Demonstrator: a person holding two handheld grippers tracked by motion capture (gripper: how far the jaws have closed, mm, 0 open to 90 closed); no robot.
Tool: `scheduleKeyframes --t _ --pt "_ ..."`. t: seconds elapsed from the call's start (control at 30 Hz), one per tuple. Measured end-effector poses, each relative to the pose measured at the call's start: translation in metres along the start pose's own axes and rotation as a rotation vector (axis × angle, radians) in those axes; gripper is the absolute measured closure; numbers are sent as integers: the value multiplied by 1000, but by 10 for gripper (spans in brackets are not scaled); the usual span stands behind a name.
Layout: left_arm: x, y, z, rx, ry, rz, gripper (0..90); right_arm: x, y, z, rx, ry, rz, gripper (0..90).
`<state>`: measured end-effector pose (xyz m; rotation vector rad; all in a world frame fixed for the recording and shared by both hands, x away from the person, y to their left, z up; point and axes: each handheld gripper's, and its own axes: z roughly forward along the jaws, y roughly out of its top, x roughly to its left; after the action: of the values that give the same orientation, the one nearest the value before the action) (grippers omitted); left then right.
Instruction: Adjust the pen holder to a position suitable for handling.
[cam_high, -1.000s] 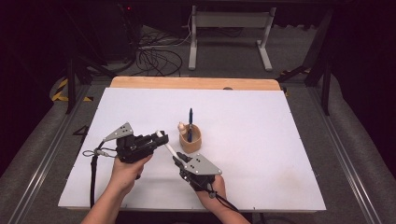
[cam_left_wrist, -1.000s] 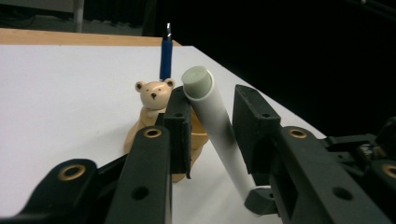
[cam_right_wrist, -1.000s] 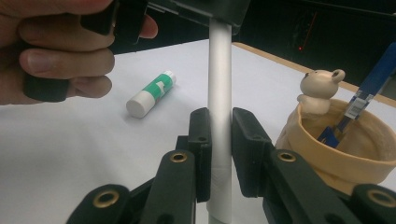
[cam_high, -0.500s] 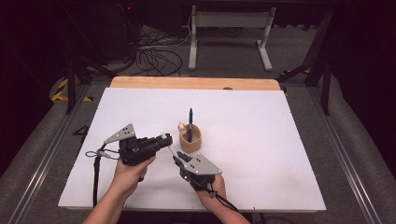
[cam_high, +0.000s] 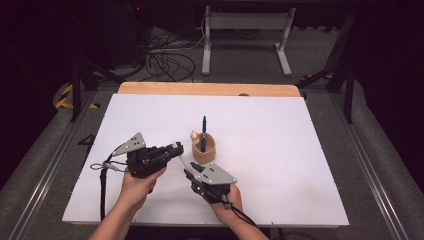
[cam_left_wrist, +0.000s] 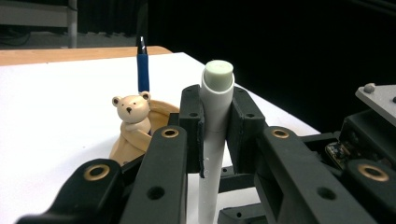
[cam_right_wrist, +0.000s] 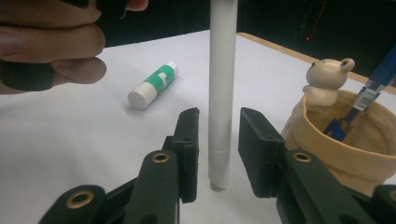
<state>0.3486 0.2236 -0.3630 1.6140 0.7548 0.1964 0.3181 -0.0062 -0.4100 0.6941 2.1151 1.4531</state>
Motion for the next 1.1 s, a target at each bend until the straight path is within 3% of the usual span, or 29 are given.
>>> scheduleKeyframes --t 0.3,0.57,1.1 --pt "-4 3 -1 1 33 45 782 -8 0 0 41 23 26 579" --pt "-8 9 0 -7 51 76 782 -20 6 -10 32 45 45 477" --pt "-12 22 9 -30 74 104 781 -54 10 -36 8 12 83 364"
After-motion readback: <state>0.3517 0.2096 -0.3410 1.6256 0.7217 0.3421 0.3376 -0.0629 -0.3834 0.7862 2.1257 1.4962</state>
